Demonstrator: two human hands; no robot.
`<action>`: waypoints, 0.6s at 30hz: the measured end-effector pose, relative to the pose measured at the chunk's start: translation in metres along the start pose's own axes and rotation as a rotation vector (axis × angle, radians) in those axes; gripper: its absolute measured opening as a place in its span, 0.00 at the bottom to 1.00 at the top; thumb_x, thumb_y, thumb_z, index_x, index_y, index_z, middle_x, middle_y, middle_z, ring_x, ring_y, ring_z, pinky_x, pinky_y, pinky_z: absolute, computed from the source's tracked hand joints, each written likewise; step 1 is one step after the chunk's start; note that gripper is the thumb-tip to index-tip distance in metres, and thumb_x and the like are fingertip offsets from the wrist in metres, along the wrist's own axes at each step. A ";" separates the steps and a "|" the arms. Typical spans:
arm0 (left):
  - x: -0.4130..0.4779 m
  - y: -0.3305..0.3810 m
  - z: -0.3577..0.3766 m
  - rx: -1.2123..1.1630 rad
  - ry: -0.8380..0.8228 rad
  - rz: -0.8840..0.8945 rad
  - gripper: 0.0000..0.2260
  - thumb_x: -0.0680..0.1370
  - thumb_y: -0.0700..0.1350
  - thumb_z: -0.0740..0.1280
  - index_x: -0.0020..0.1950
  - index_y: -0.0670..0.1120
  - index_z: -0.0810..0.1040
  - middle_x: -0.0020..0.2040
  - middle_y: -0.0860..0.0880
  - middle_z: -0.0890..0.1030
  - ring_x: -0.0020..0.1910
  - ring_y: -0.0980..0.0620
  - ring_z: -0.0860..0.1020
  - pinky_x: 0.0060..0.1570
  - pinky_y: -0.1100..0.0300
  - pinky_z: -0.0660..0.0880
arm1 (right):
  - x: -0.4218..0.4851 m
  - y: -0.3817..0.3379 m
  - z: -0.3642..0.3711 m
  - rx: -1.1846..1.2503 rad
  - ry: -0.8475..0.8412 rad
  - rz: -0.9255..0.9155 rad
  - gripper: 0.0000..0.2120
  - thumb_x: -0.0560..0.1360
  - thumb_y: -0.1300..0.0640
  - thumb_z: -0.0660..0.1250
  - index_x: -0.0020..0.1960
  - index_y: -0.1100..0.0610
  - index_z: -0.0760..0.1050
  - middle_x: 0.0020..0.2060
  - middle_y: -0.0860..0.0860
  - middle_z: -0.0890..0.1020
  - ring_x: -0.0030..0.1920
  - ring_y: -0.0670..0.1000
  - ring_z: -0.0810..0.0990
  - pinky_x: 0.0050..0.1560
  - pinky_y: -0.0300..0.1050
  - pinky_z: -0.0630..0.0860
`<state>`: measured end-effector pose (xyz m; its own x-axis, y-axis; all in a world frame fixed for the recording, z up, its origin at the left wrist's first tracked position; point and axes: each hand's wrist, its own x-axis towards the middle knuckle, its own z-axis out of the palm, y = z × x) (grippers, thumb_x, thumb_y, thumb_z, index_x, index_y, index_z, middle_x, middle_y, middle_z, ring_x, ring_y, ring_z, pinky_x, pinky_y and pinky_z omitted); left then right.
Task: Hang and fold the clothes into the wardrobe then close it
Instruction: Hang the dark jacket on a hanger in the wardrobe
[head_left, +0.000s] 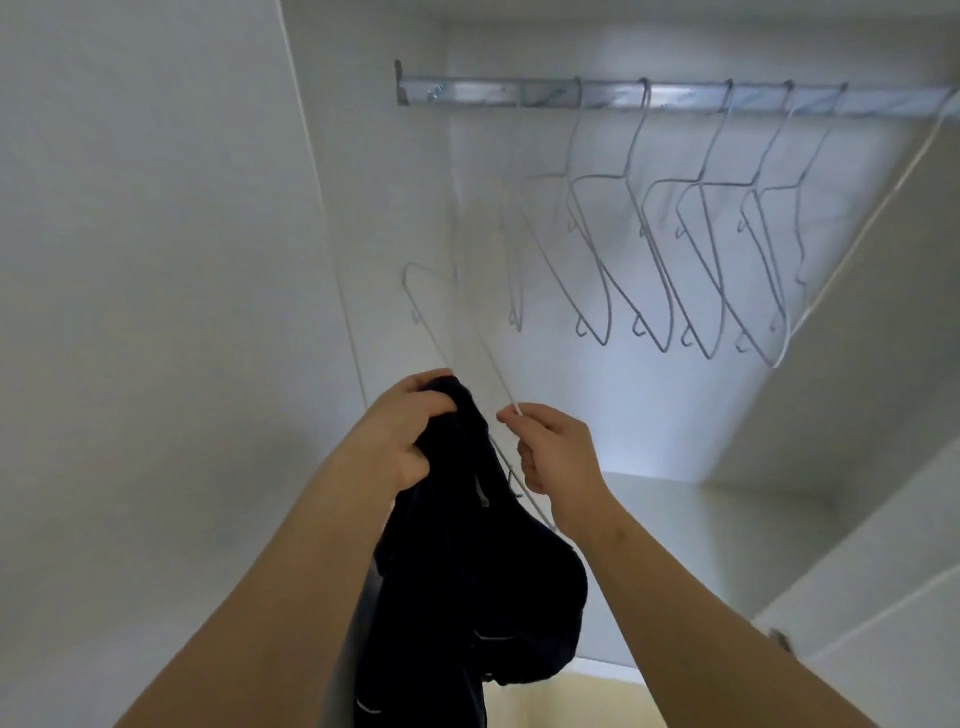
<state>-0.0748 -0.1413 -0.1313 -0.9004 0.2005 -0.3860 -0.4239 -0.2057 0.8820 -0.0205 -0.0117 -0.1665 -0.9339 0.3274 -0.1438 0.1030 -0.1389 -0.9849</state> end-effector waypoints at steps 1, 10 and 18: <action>-0.006 -0.007 0.003 0.020 -0.024 -0.009 0.14 0.76 0.28 0.58 0.52 0.44 0.77 0.43 0.42 0.78 0.39 0.46 0.77 0.35 0.56 0.76 | -0.010 0.005 -0.007 -0.019 0.007 0.001 0.08 0.75 0.61 0.65 0.37 0.61 0.78 0.19 0.46 0.63 0.19 0.43 0.59 0.19 0.34 0.57; -0.074 -0.061 0.040 -0.012 -0.126 -0.037 0.21 0.76 0.29 0.57 0.62 0.48 0.76 0.49 0.42 0.77 0.44 0.45 0.77 0.39 0.55 0.77 | -0.096 0.026 -0.078 -0.140 -0.075 -0.045 0.08 0.75 0.63 0.65 0.41 0.62 0.82 0.18 0.46 0.65 0.19 0.43 0.61 0.21 0.32 0.60; -0.152 -0.100 0.065 -0.038 -0.192 0.008 0.20 0.76 0.28 0.57 0.54 0.48 0.81 0.39 0.45 0.79 0.33 0.50 0.79 0.33 0.60 0.78 | -0.195 0.052 -0.168 -0.169 -0.165 -0.030 0.16 0.74 0.68 0.62 0.34 0.54 0.82 0.19 0.48 0.69 0.22 0.45 0.65 0.24 0.35 0.63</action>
<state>0.1107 -0.0885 -0.1431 -0.8702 0.3773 -0.3169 -0.4233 -0.2432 0.8727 0.2249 0.0746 -0.2056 -0.9794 0.1694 -0.1103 0.1173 0.0317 -0.9926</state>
